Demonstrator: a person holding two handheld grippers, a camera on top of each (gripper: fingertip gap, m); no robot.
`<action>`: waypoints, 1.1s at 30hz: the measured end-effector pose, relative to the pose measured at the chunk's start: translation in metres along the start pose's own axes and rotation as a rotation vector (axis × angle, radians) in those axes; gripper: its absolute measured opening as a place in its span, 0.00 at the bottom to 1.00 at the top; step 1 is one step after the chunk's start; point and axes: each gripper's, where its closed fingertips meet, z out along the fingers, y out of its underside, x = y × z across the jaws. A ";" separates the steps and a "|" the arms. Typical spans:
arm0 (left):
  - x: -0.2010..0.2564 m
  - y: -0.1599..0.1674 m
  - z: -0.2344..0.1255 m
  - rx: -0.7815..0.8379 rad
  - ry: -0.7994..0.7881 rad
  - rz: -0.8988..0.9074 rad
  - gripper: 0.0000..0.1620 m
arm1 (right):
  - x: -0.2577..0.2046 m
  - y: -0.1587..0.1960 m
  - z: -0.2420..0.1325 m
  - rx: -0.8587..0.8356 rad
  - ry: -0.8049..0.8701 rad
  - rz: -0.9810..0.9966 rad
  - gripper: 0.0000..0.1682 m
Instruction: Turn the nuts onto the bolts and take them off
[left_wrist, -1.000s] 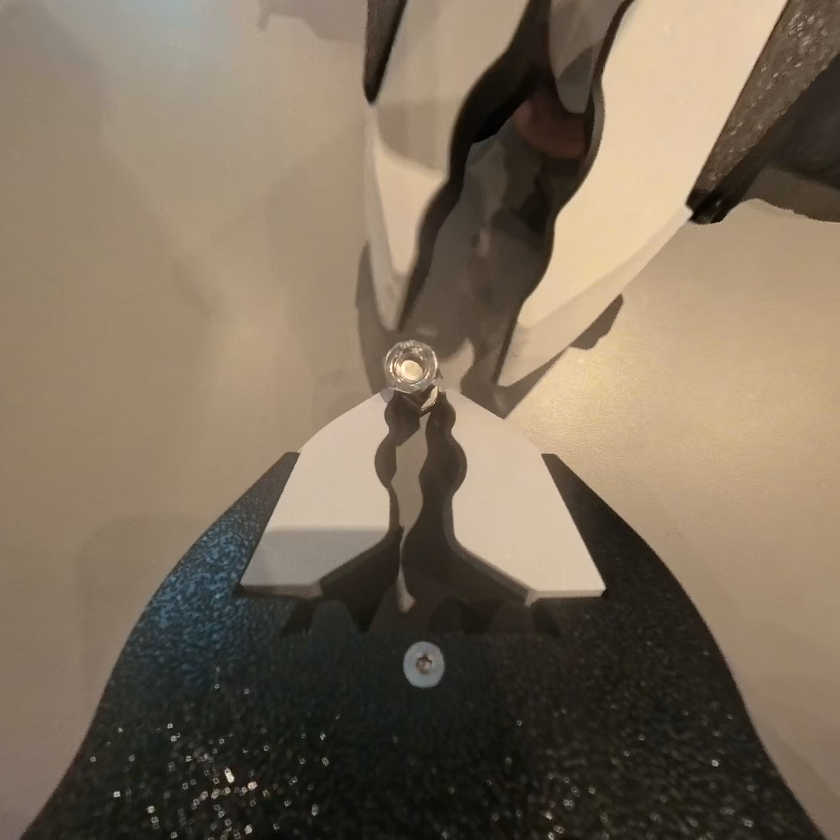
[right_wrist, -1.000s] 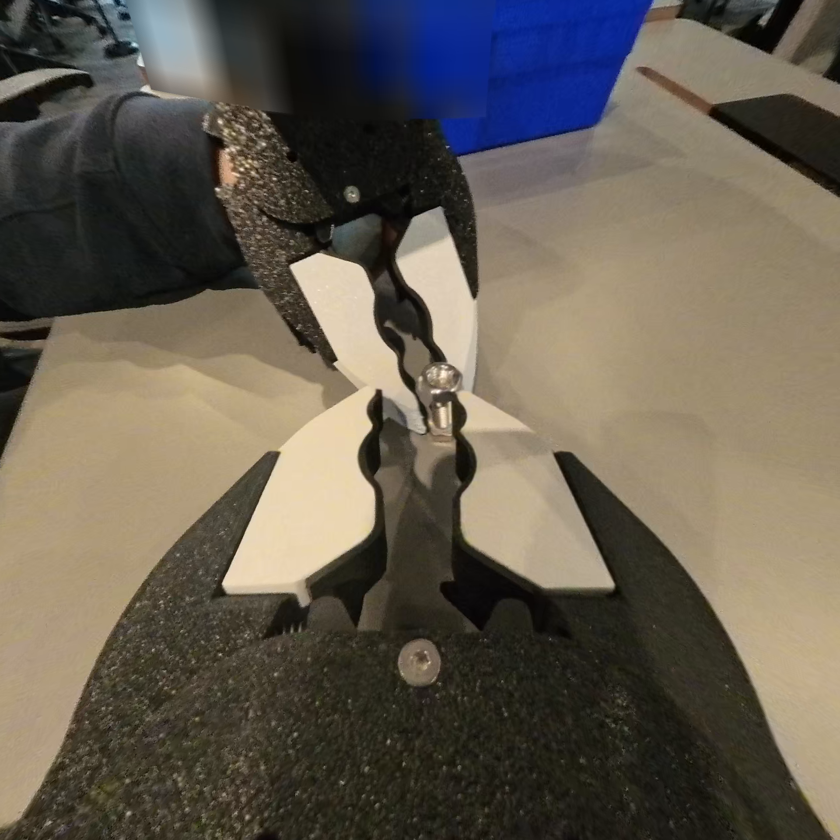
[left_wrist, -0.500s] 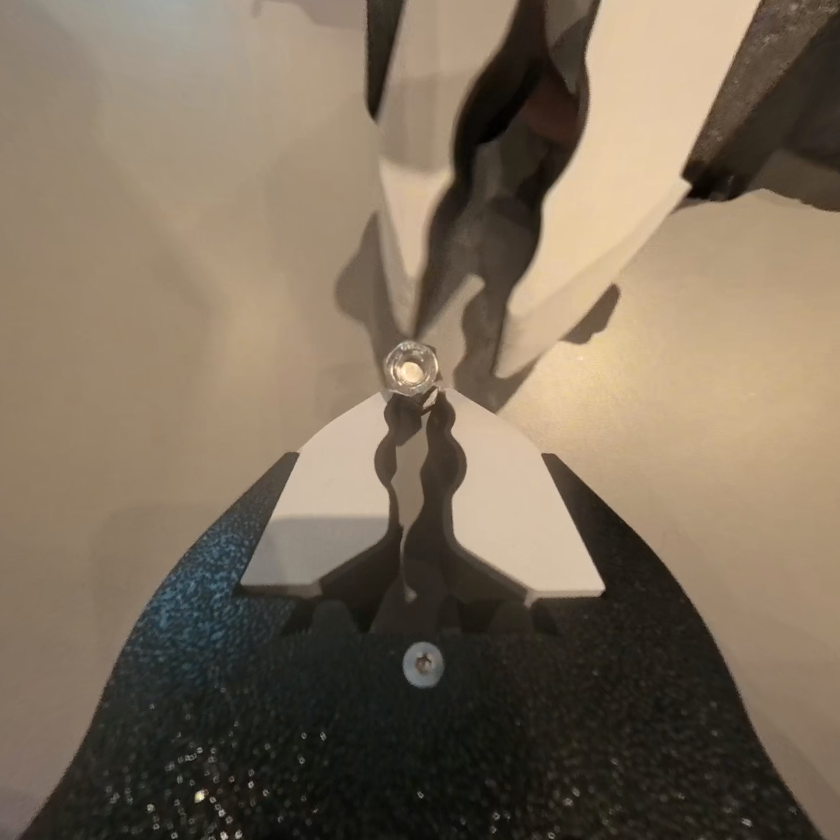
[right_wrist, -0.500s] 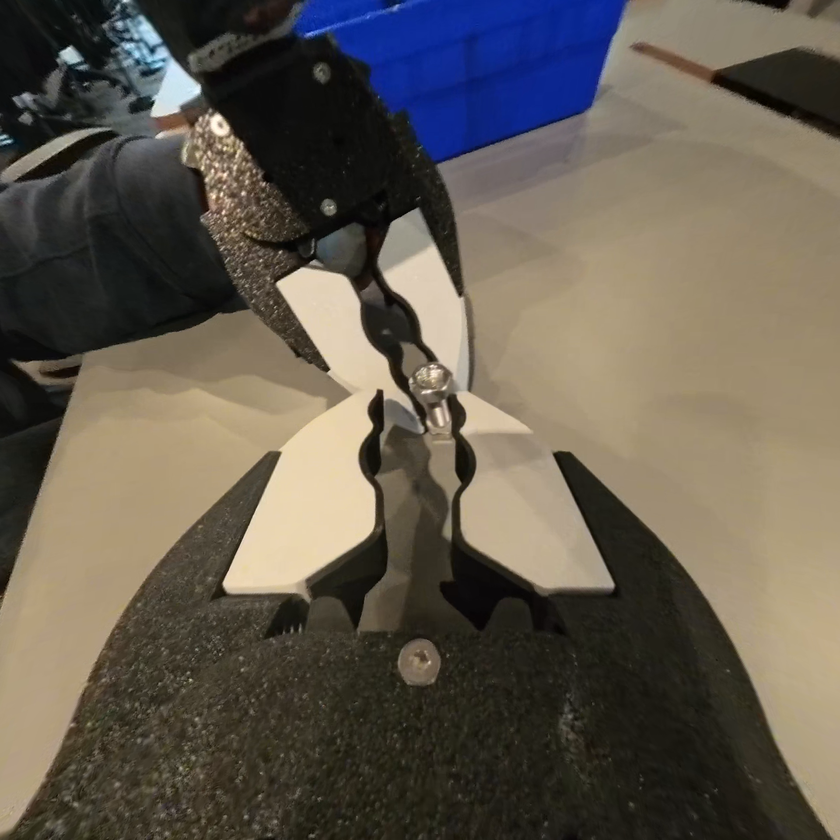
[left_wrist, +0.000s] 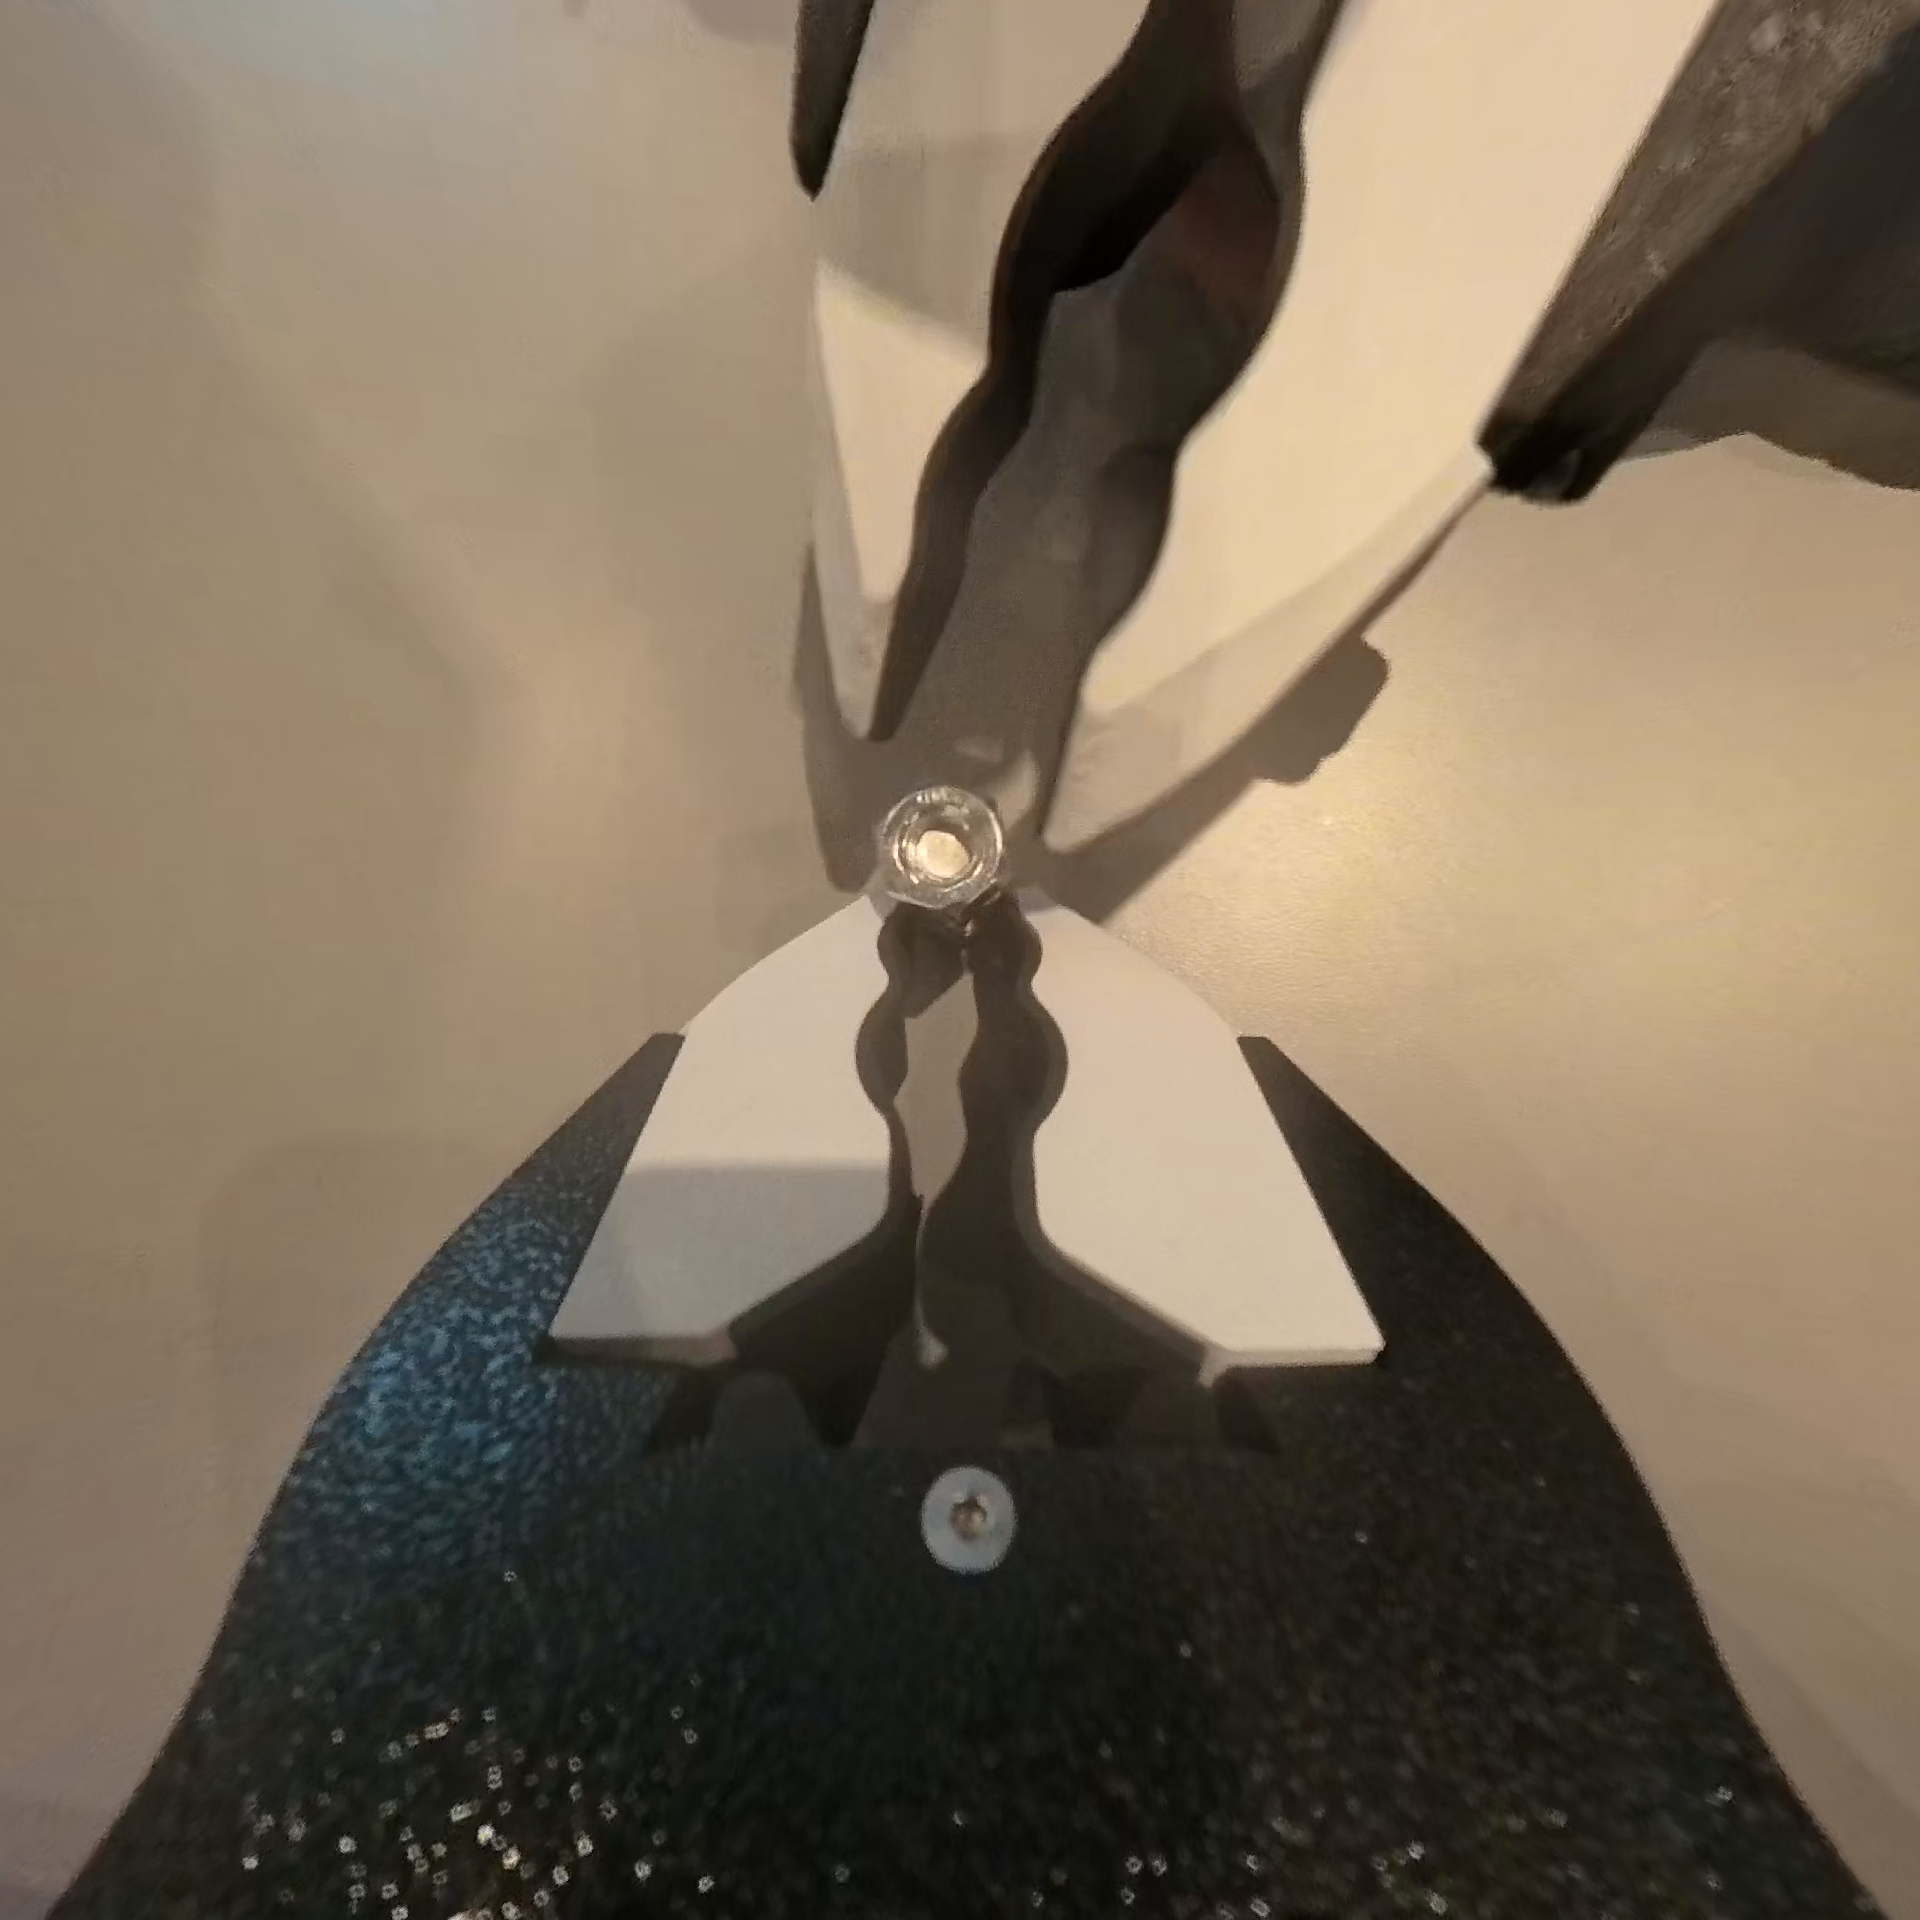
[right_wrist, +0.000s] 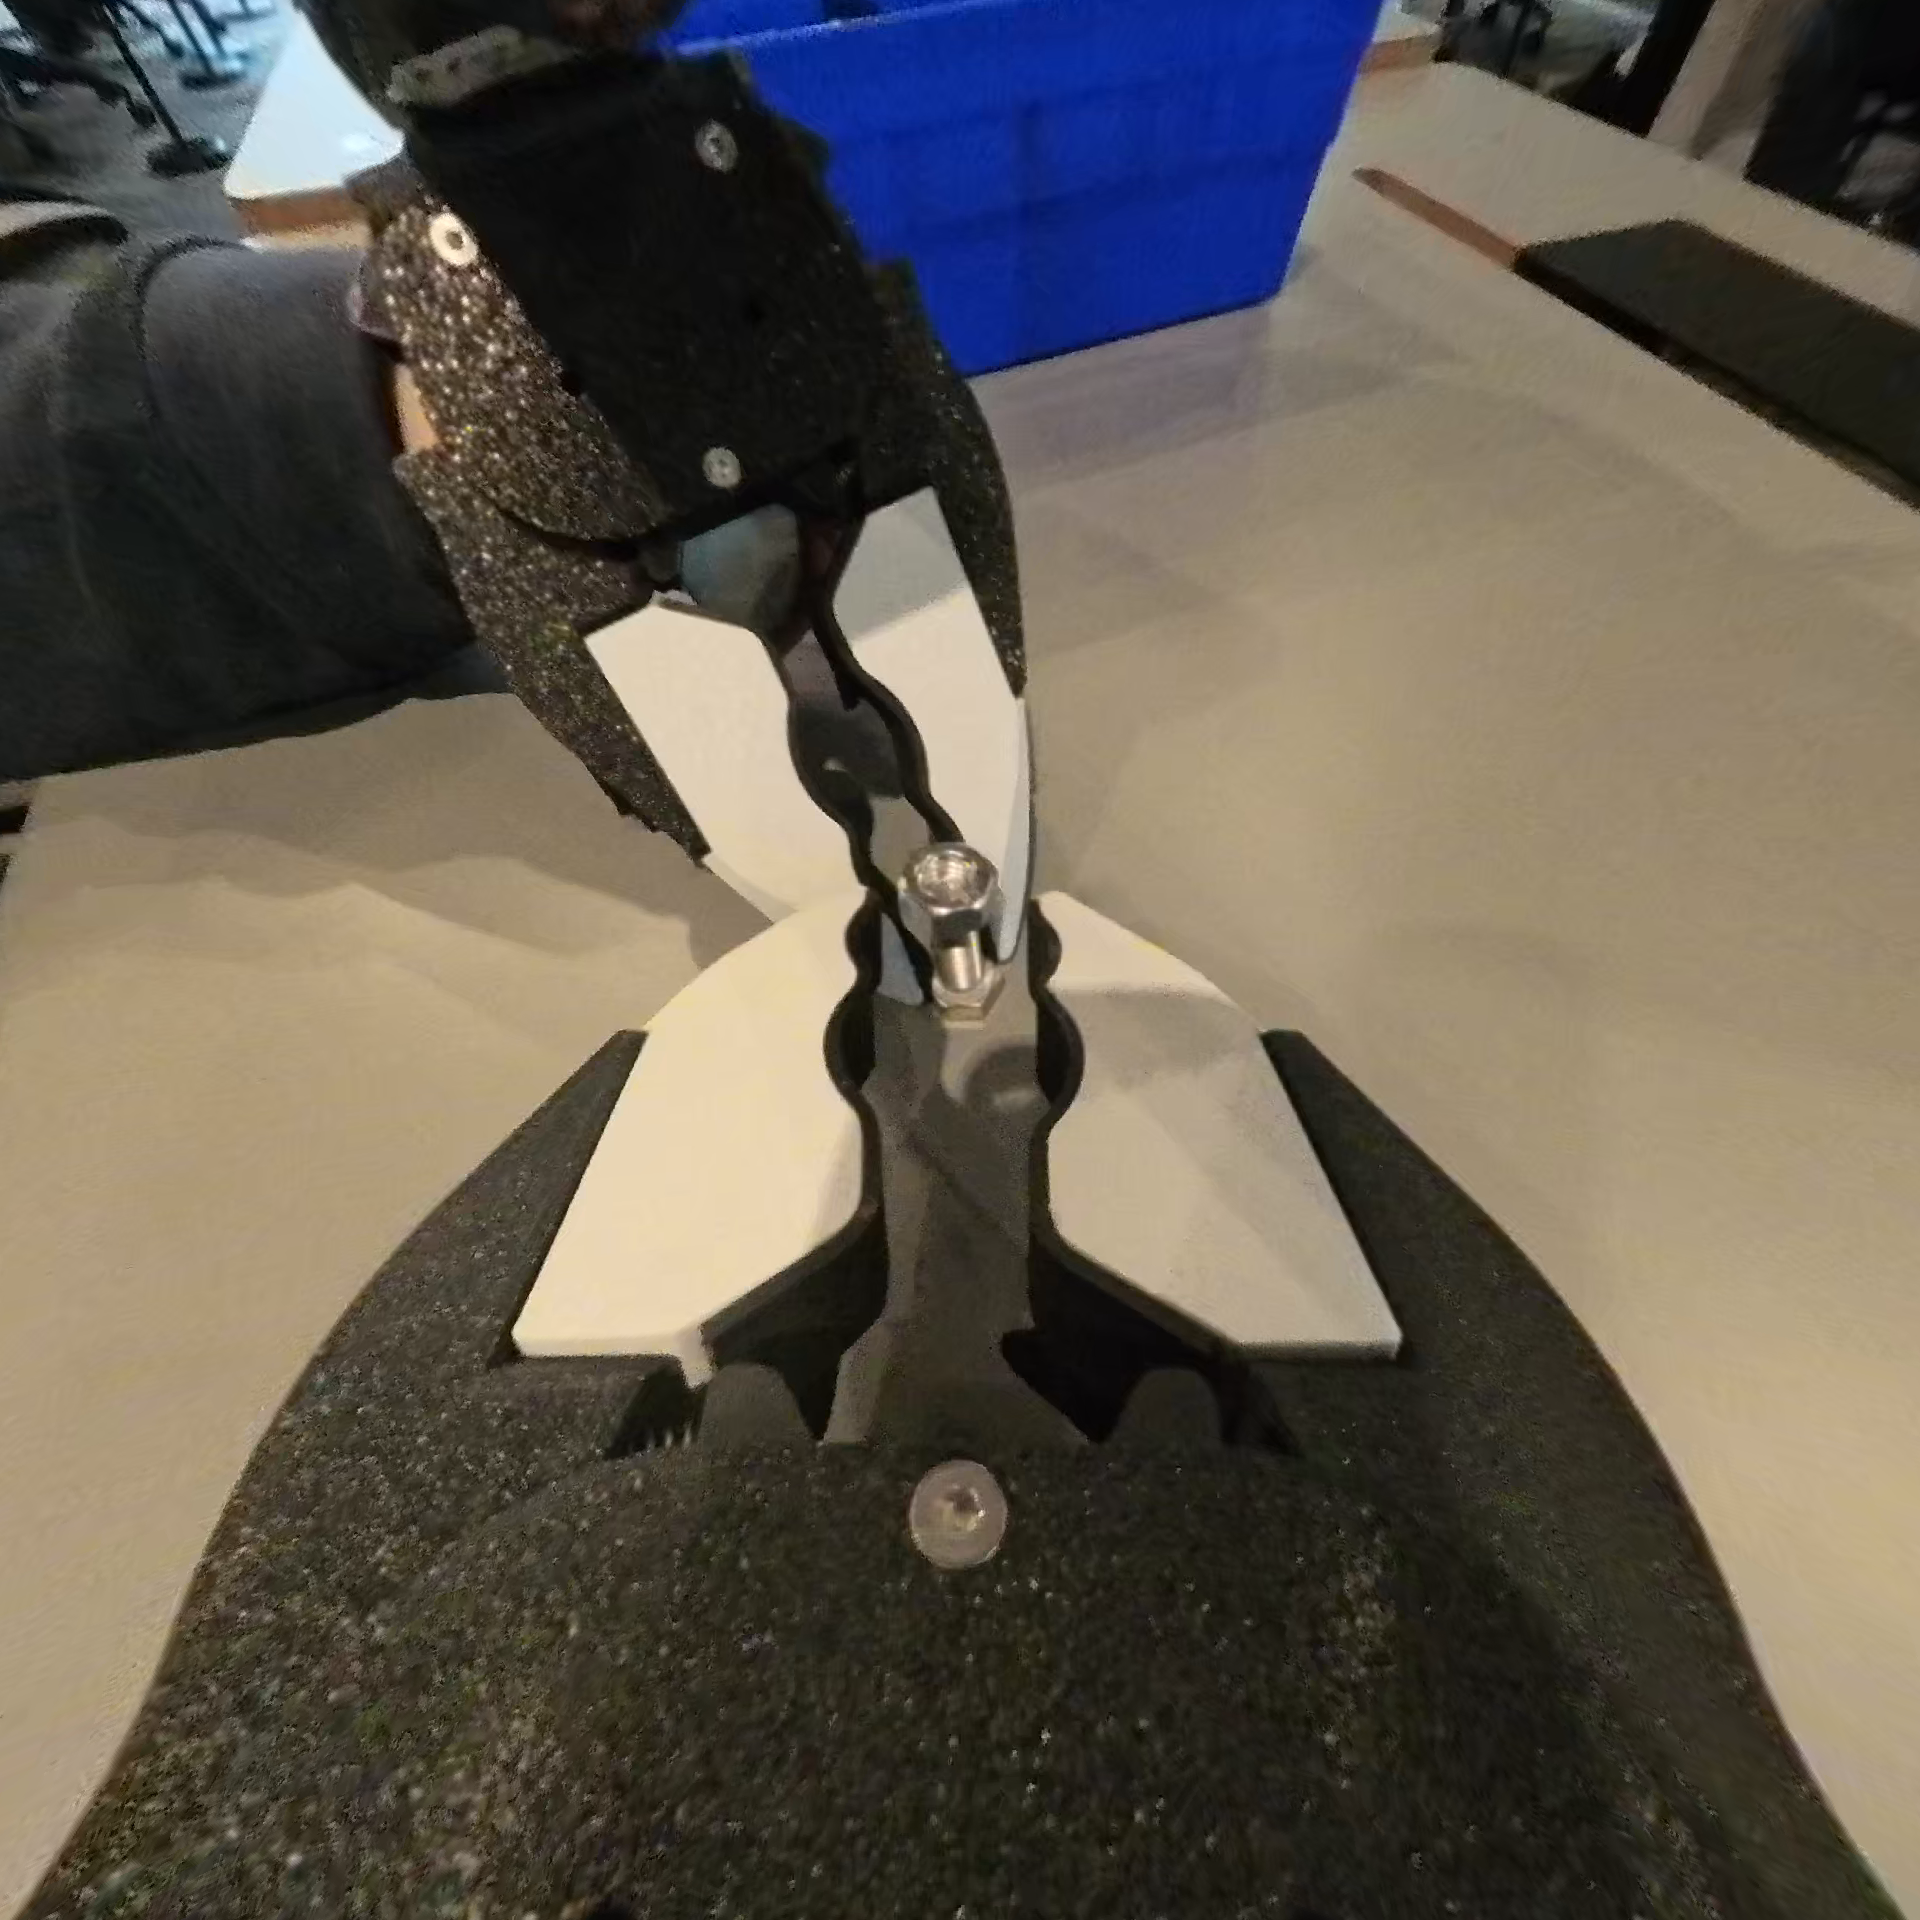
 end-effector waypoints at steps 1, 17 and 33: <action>0.000 0.000 0.000 -0.001 -0.002 0.002 0.09 | -0.001 0.000 0.002 -0.003 0.003 -0.022 0.17; 0.002 -0.003 0.003 -0.002 -0.011 0.009 0.09 | -0.002 0.001 0.007 -0.026 -0.001 -0.033 0.14; 0.002 -0.002 0.003 -0.004 -0.009 -0.015 0.09 | -0.001 -0.002 0.001 0.011 0.085 0.052 0.21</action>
